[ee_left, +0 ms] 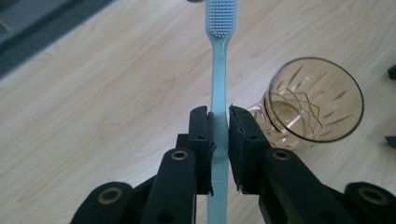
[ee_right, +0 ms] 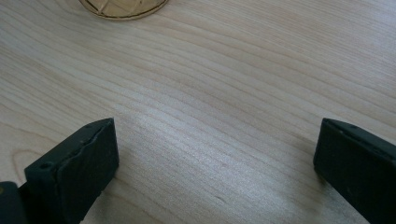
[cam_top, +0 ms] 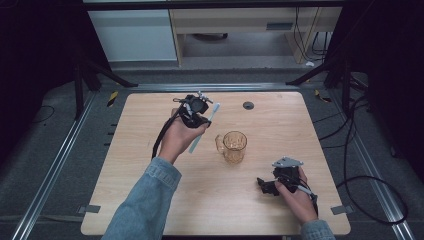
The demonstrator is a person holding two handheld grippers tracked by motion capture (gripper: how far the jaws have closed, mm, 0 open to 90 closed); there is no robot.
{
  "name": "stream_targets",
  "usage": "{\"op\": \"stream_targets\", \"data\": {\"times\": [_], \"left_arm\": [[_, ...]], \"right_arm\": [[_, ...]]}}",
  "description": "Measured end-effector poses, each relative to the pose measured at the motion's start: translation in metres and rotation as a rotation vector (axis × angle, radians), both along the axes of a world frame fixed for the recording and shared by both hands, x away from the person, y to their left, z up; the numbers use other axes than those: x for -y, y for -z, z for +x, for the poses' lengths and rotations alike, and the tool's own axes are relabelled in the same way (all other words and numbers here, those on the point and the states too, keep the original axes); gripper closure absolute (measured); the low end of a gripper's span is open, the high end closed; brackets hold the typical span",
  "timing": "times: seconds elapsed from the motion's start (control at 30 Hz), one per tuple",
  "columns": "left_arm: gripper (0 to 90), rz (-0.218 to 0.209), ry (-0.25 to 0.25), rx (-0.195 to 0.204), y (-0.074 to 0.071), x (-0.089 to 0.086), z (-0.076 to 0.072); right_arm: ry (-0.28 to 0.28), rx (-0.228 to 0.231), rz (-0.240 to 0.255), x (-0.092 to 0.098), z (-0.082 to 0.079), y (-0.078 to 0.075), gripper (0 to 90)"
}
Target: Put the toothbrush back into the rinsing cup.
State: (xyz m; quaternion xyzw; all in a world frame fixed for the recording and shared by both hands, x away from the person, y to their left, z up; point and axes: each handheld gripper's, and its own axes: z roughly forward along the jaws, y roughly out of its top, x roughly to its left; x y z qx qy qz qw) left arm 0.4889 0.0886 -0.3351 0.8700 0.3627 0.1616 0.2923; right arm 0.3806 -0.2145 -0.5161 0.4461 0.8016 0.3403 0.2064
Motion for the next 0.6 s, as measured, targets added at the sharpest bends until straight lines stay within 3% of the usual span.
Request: {"op": "stream_targets", "data": {"times": [0.17,0.33,0.6], "left_arm": [[79.2,-0.051,-0.004,0.034,0.000,0.001,-0.002],[79.1,-0.066,-0.012,0.065,0.000,0.001,-0.005],[79.1,-0.097,-0.033,0.169,0.006,-0.001,-0.018]], "right_arm": [[0.000,0.000,0.000,0.000,0.000,0.000,0.4],[0.000,0.000,0.000,0.000,0.000,0.000,0.4],[-0.003,0.001,-0.002,0.000,0.000,0.000,0.4]]}}
